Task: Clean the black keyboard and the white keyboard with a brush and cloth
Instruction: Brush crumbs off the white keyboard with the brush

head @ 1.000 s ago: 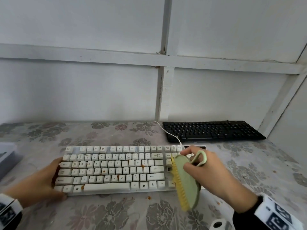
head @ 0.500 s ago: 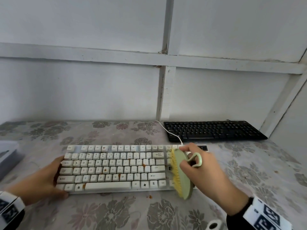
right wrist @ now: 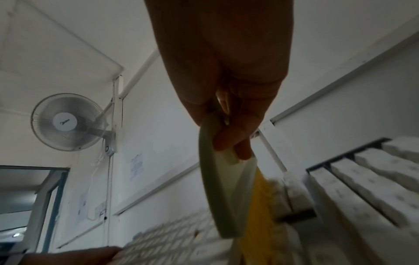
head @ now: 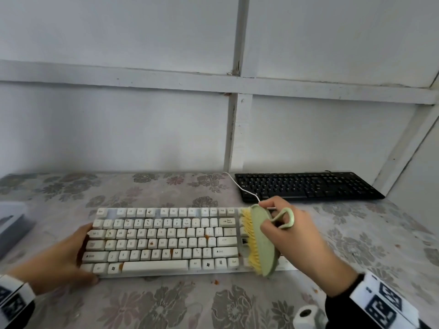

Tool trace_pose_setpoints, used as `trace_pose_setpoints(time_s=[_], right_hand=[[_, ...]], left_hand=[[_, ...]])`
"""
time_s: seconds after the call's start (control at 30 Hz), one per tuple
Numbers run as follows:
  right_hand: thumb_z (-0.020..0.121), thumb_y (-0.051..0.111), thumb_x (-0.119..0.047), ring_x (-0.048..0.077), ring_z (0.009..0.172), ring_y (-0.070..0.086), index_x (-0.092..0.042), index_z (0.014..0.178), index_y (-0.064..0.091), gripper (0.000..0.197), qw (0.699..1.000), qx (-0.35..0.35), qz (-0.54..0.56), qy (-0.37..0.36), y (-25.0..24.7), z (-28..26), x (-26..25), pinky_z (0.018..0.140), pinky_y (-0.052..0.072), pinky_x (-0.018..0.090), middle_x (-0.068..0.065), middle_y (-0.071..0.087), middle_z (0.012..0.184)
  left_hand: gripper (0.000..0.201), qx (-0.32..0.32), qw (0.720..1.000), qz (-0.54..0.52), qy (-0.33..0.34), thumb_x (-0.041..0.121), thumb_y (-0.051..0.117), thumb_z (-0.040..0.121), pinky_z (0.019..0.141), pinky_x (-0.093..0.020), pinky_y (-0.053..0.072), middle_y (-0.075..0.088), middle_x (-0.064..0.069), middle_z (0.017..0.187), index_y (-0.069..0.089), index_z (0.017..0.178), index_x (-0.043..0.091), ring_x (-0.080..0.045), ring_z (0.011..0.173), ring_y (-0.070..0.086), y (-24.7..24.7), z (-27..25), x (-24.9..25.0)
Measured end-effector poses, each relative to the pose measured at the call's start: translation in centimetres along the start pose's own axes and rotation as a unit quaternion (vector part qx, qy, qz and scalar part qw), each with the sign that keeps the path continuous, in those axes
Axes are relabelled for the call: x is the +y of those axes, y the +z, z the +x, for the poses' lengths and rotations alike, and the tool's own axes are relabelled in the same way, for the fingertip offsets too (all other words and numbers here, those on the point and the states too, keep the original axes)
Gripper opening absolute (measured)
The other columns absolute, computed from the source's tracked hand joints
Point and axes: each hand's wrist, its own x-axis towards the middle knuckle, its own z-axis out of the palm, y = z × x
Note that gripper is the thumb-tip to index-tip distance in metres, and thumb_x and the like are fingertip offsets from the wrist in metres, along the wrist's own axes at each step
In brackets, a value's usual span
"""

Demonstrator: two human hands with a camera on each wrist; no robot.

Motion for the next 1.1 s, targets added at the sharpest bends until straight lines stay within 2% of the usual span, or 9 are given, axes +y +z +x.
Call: trace_pose_setpoints(time_s=[0.17,0.27,0.4,0.53,0.63,0.83,0.93,1.0,1.1], right_hand=[[0.087,0.052,-0.011,0.007,0.044,0.031,-0.032,0.100,0.059,0.026,0.999,-0.042,0.015,0.012,-0.3,-1.9,0.6,0.041,0.026,0.018,-0.002,0.047,0.056],[0.084,0.055,-0.012,0.008,0.049,0.041,-0.033,0.093,0.061,0.024,0.999,-0.034,0.012,0.009,-1.3,-1.6,-0.6,0.044,0.031,0.020,0.006,0.059,0.063],[0.082,0.055,-0.011,0.010,0.049,0.044,-0.031,0.096,0.062,0.026,0.998,0.040,0.019,-0.036,-1.1,0.2,-2.3,0.042,0.036,0.021,0.004,0.066,0.072],[0.086,0.052,-0.010,0.007,0.042,0.041,-0.026,0.104,0.058,0.026,0.998,0.027,-0.016,-0.052,0.8,1.5,-2.4,0.039,0.032,0.016,0.003,0.059,0.063],[0.086,0.051,-0.010,0.004,0.038,0.041,-0.024,0.104,0.058,0.024,0.999,-0.006,-0.030,-0.027,1.7,0.9,-1.6,0.037,0.029,0.014,-0.005,0.048,0.053],[0.085,0.052,-0.010,0.006,0.039,0.034,-0.028,0.099,0.060,0.025,0.997,-0.068,0.014,0.017,0.9,-1.4,-1.1,0.039,0.027,0.014,-0.009,0.047,0.047],[0.083,0.054,-0.012,0.007,0.047,0.043,-0.032,0.091,0.062,0.023,0.998,-0.051,0.038,0.017,-0.5,-1.2,-2.2,0.042,0.035,0.020,-0.006,0.059,0.061],[0.082,0.056,-0.012,0.002,0.048,0.048,-0.031,0.090,0.063,0.022,0.999,-0.016,0.032,-0.005,-1.0,-0.4,-2.7,0.042,0.038,0.017,-0.004,0.064,0.069],[0.083,0.055,-0.009,-0.001,0.044,0.047,-0.028,0.096,0.061,0.024,1.000,0.009,0.020,-0.015,-0.6,0.7,-2.8,0.038,0.032,0.011,-0.005,0.057,0.064]], left_hand=[[0.112,-0.025,1.000,-0.002,-0.005,0.053,0.089,0.024,0.094,-0.044,0.048,0.059,0.006,0.121,0.027,0.116,0.067,-0.016,0.109,0.060,-0.1,0.0,-1.6],[0.106,-0.024,0.999,0.008,-0.024,0.045,0.086,0.026,0.095,-0.042,0.048,0.058,0.010,0.116,0.029,0.114,0.061,-0.012,0.105,0.060,0.0,-0.1,-0.1],[0.106,-0.030,0.998,0.014,-0.048,0.042,0.083,0.028,0.096,-0.042,0.048,0.058,0.008,0.117,0.026,0.118,0.046,-0.012,0.105,0.060,-0.1,-0.3,0.8],[0.106,-0.033,0.998,0.005,-0.045,0.042,0.084,0.029,0.097,-0.042,0.046,0.056,0.010,0.119,0.026,0.116,0.052,-0.011,0.108,0.058,-0.1,-0.5,1.5],[0.110,-0.040,0.998,0.019,-0.051,0.045,0.081,0.029,0.100,-0.037,0.044,0.053,0.015,0.117,0.024,0.123,0.041,-0.008,0.108,0.056,-0.1,-0.6,2.2],[0.106,-0.041,0.998,0.002,-0.055,0.043,0.084,0.029,0.099,-0.042,0.045,0.055,0.012,0.119,0.027,0.118,0.045,-0.010,0.108,0.057,-0.1,-0.7,2.2],[0.109,-0.039,0.997,0.005,-0.061,0.042,0.083,0.029,0.097,-0.040,0.047,0.056,0.012,0.117,0.025,0.122,0.040,-0.009,0.106,0.058,-0.1,-0.8,2.5],[0.111,-0.034,0.997,0.008,-0.066,0.042,0.082,0.029,0.095,-0.038,0.048,0.058,0.012,0.114,0.024,0.124,0.038,-0.008,0.103,0.059,-0.1,-0.8,2.6],[0.113,-0.031,0.997,0.010,-0.066,0.041,0.082,0.030,0.096,-0.038,0.048,0.059,0.011,0.115,0.023,0.126,0.038,-0.007,0.102,0.060,-0.1,-0.9,2.4]])
